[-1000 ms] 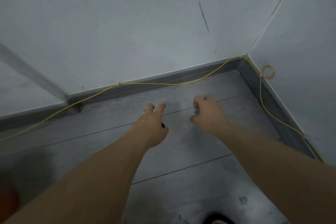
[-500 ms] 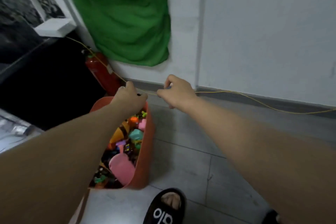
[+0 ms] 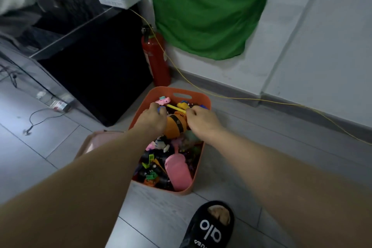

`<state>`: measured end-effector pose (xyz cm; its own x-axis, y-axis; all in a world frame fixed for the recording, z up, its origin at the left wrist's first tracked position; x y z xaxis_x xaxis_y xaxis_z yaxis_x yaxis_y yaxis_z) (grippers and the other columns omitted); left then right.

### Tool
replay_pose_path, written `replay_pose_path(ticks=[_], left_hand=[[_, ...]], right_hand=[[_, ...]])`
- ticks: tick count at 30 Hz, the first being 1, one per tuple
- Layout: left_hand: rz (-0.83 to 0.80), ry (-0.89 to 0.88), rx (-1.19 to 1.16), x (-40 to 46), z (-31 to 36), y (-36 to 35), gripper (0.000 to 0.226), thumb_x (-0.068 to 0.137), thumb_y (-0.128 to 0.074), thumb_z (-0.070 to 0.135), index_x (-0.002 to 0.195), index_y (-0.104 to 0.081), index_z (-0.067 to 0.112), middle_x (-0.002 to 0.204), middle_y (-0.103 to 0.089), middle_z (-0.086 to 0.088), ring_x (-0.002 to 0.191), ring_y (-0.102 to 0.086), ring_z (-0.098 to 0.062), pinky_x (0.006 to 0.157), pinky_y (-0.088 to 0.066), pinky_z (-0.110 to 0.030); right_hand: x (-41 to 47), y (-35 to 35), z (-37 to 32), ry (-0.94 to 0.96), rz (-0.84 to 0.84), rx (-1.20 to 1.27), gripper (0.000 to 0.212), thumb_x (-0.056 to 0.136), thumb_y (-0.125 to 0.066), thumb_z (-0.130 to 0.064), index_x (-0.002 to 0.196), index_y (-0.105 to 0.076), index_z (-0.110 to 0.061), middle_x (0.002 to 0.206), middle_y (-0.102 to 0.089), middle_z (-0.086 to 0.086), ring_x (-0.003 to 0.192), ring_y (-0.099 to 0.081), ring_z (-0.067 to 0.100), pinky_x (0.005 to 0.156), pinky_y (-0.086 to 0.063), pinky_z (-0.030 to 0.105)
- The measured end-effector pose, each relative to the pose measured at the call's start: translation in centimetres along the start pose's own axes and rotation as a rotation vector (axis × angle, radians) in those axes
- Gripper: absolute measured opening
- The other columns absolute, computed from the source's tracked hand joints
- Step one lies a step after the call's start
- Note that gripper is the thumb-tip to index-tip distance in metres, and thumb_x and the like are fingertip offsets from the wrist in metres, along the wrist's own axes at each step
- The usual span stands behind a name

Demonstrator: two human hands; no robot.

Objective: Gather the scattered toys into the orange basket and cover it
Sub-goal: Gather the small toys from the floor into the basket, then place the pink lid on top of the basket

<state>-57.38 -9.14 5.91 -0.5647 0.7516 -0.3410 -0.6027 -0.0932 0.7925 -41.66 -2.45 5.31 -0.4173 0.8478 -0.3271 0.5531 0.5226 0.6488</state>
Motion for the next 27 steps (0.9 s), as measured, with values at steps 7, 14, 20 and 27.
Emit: replay_pose_path(ticks=[7, 14, 20, 27], left_hand=[[0.062, 0.296, 0.181, -0.6, -6.1, 0.1, 0.060, 0.096, -0.032, 0.052, 0.148, -0.025, 0.025, 0.154, -0.024, -0.019, 0.140, -0.022, -0.041, 0.113, -0.021, -0.057], [0.017, 0.541, -0.001, -0.9, -11.7, -2.1, 0.080, 0.095, -0.041, 0.057, 0.151, -0.018, 0.005, 0.149, -0.028, -0.029, 0.133, -0.034, -0.047, 0.109, -0.032, -0.052], [0.026, 0.550, 0.029, -0.5, -11.2, -1.9, 0.073, 0.093, -0.048, 0.052, 0.145, -0.029, 0.005, 0.142, -0.033, -0.026, 0.127, -0.040, -0.045, 0.103, -0.037, -0.049], [0.104, 0.589, 0.001, -0.9, -11.9, -1.4, 0.062, 0.092, -0.042, 0.050, 0.140, -0.032, 0.013, 0.139, -0.035, -0.023, 0.128, -0.036, -0.043, 0.107, -0.033, -0.054]], right_hand=[[-0.8, -1.5, 6.0, -0.238, -0.066, 0.028, 0.045, 0.092, -0.043, -0.039, 0.130, -0.052, -0.017, 0.124, -0.061, 0.011, 0.107, -0.058, 0.029, 0.084, -0.045, 0.033], [-2.2, -5.4, 7.9, -0.409, -0.130, 0.137, 0.058, 0.089, -0.055, -0.022, 0.144, -0.037, -0.022, 0.125, -0.059, 0.011, 0.102, -0.063, 0.033, 0.068, -0.061, 0.042], [-1.7, -5.2, 8.8, -0.326, -0.046, 0.073, 0.065, 0.090, -0.061, -0.023, 0.145, -0.028, -0.024, 0.121, -0.061, 0.009, 0.097, -0.066, 0.031, 0.075, -0.061, 0.046], [-2.2, -1.8, 4.9, -0.074, 0.136, -0.244, 0.060, 0.087, -0.066, -0.021, 0.139, -0.036, -0.017, 0.128, -0.047, 0.011, 0.116, -0.053, 0.030, 0.083, -0.049, 0.037]])
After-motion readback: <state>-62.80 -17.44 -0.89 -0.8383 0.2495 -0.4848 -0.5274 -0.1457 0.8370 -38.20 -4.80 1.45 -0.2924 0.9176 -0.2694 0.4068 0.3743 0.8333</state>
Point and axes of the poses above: each hand's wrist, its own x-axis towards the middle knuckle, its own y-axis out of the back of the hand, z = x × y, the point moved 9 cm from there along x, towards the middle knuckle
